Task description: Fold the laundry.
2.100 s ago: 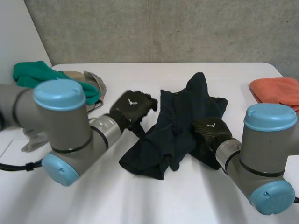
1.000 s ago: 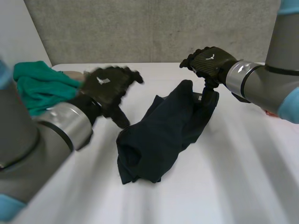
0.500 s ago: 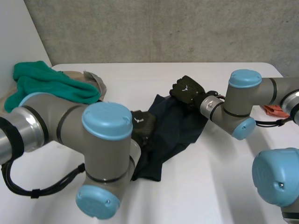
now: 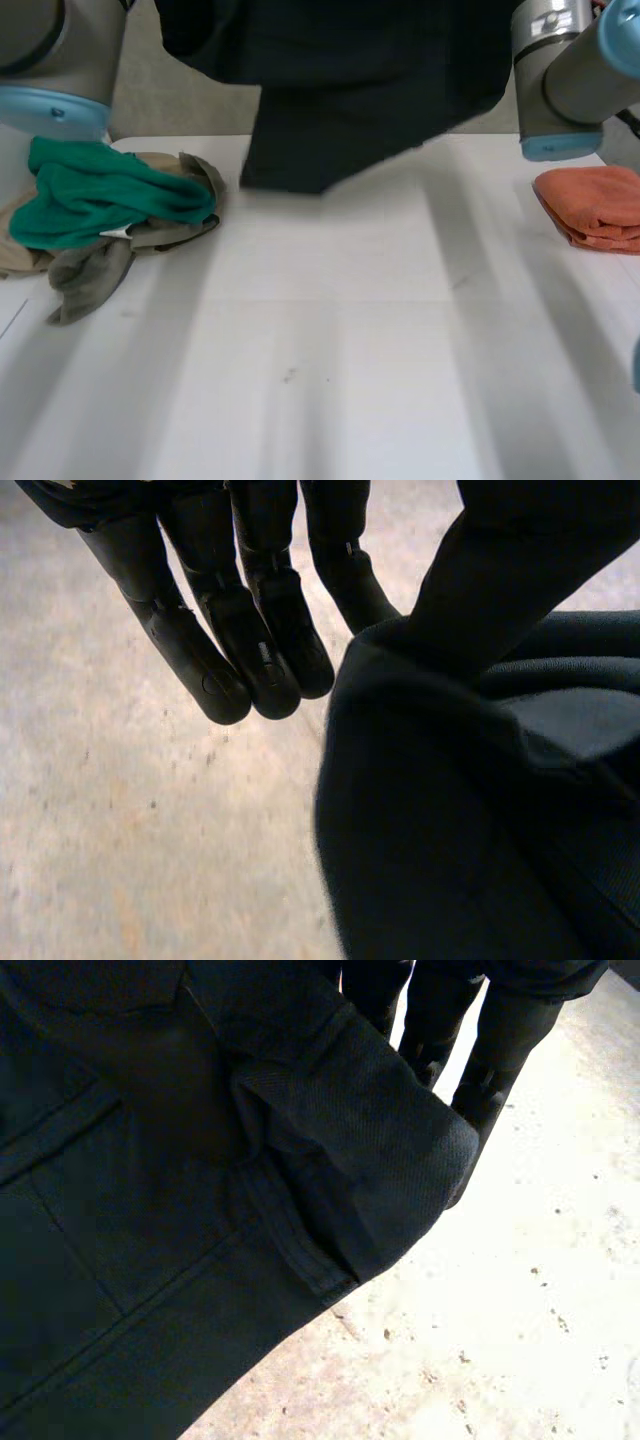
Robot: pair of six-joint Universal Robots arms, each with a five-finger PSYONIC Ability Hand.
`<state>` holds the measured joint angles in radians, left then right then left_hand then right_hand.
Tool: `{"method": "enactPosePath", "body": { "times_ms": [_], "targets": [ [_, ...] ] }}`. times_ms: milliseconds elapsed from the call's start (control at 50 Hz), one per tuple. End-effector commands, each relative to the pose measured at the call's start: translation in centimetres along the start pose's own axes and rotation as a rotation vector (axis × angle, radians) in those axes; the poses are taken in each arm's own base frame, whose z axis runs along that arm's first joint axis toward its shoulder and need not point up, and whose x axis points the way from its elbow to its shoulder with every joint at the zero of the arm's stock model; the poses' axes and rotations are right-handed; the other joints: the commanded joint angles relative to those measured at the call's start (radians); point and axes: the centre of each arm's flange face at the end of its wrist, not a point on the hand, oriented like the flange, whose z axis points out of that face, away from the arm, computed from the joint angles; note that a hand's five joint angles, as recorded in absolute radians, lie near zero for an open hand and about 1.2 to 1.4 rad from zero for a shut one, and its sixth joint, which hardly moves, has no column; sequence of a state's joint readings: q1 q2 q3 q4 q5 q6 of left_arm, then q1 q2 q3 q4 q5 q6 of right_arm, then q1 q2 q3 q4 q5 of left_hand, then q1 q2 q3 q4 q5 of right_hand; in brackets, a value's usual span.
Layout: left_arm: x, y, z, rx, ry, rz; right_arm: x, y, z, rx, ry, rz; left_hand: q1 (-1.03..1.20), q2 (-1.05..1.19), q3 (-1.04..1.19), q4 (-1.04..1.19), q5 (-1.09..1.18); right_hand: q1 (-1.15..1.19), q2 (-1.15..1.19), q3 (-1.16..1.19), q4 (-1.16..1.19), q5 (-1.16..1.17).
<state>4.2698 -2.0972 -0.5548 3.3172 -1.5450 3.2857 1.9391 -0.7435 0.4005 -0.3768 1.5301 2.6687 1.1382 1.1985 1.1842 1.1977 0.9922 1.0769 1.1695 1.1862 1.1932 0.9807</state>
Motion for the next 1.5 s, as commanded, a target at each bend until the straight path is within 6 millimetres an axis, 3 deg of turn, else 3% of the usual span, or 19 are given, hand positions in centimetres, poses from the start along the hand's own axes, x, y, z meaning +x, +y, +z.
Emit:
{"method": "enactPosePath", "body": {
  "times_ms": [20,80,140,200,220,280,340,360,420,440,520,600,660,760,920,1060,1200,1400,1500],
  "targets": [
    [-1.4,4.1,-2.9,-0.183,0.004,-0.007,-0.9,1.2,-3.9,-0.179,-0.123,0.059,0.258,0.198,0.212,0.199,0.229,0.319,0.227,0.210,0.203,0.241],
    [-1.5,7.1,-5.4,-0.306,0.013,-0.010,-1.9,2.6,-6.7,-0.268,-0.207,0.070,0.258,0.198,0.212,0.199,0.229,0.319,0.227,0.210,0.203,0.241],
    [-0.9,12.2,-10.5,-0.511,0.065,-0.031,-3.7,5.7,-12.6,-0.435,-0.362,0.093,0.258,0.198,0.212,0.199,0.229,0.319,0.227,0.210,0.203,0.241],
    [0.0,14.8,-13.7,-0.627,0.118,-0.054,-4.9,7.1,-16.4,-0.533,-0.452,0.112,0.258,0.198,0.212,0.199,0.229,0.319,0.227,0.210,0.203,0.241],
    [0.6,16.2,-15.8,-0.700,0.152,-0.072,-5.6,7.7,-18.7,-0.595,-0.506,0.117,0.258,0.198,0.212,0.199,0.229,0.319,0.227,0.210,0.203,0.241],
    [1.7,17.7,-19.0,-0.825,0.211,-0.100,-6.5,8.3,-22.6,-0.711,-0.599,0.110,0.258,0.198,0.212,0.199,0.229,0.319,0.227,0.210,0.203,0.241],
    [2.0,18.3,-20.4,-0.894,0.237,-0.102,-6.7,8.2,-24.1,-0.776,-0.641,0.098,0.258,0.198,0.212,0.199,0.229,0.278,0.186,0.169,0.162,0.200],
    [2.0,18.3,-20.9,-0.926,0.250,-0.093,-6.6,8.1,-24.7,-0.813,-0.658,0.101,0.250,0.189,0.204,0.190,0.221,0.138,0.046,0.029,0.022,0.060],
    [1.9,18.2,-21.4,-0.974,0.265,-0.072,-6.4,7.8,-25.2,-0.871,-0.669,0.112,0.019,-0.042,-0.027,-0.041,-0.010,-0.153,-0.245,-0.262,-0.269,-0.231],
    [1.7,18.0,-21.5,-0.990,0.270,-0.053,-6.1,7.5,-25.1,-0.904,-0.666,0.117,-0.163,-0.223,-0.209,-0.222,-0.191,-0.354,-0.447,-0.463,-0.471,-0.433],
    [0.9,17.4,-20.9,-0.981,0.251,-0.022,-5.1,6.6,-25.1,-0.990,-0.641,0.112,-0.554,-0.614,-0.600,-0.613,-0.582,-0.470,-0.563,-0.579,-0.587,-0.549],
    [0.6,16.2,-20.4,-0.950,0.240,-0.013,-3.6,5.5,-25.0,-1.063,-0.592,0.105,-0.666,-0.726,-0.712,-0.726,-0.695,-0.526,-0.619,-0.636,-0.643,-0.605],
    [0.7,15.4,-20.5,-0.943,0.245,-0.009,-3.0,4.6,-25.0,-1.084,-0.586,0.102,-0.666,-0.727,-0.712,-0.726,-0.695,-0.527,-0.619,-0.636,-0.643,-0.605],
    [1.7,14.5,-22.3,-0.997,0.274,-0.018,-1.9,2.4,-26.0,-1.094,-0.622,0.066,-0.541,-0.601,-0.587,-0.600,-0.569,-0.494,-0.587,-0.604,-0.611,-0.573],
    [3.9,14.4,-25.6,-1.084,0.364,-0.002,-2.5,1.0,-28.0,-0.939,-0.760,-0.012,-0.355,-0.416,-0.401,-0.415,-0.384,-0.394,-0.487,-0.504,-0.511,-0.473],
    [4.0,16.1,-26.6,-1.118,0.366,0.075,-4.0,1.9,-29.0,-0.783,-0.817,-0.030,-0.496,-0.556,-0.542,-0.555,-0.524,-0.403,-0.496,-0.512,-0.520,-0.482],
    [3.1,18.6,-25.7,-1.104,0.315,0.175,-5.1,5.0,-28.9,-0.770,-0.806,-0.044,-0.599,-0.659,-0.645,-0.658,-0.627,-0.541,-0.633,-0.650,-0.657,-0.619],
    [2.7,21.2,-24.4,-1.072,0.320,0.251,-6.1,8.4,-27.6,-0.701,-0.755,-0.075,-0.637,-0.697,-0.683,-0.697,-0.666,-0.521,-0.613,-0.630,-0.637,-0.599],
    [3.2,22.1,-23.6,-1.033,0.331,0.297,-6.7,9.6,-26.8,-0.661,-0.723,-0.087,-0.538,-0.598,-0.584,-0.597,-0.566,-0.424,-0.517,-0.533,-0.540,-0.502]
  ]
}}
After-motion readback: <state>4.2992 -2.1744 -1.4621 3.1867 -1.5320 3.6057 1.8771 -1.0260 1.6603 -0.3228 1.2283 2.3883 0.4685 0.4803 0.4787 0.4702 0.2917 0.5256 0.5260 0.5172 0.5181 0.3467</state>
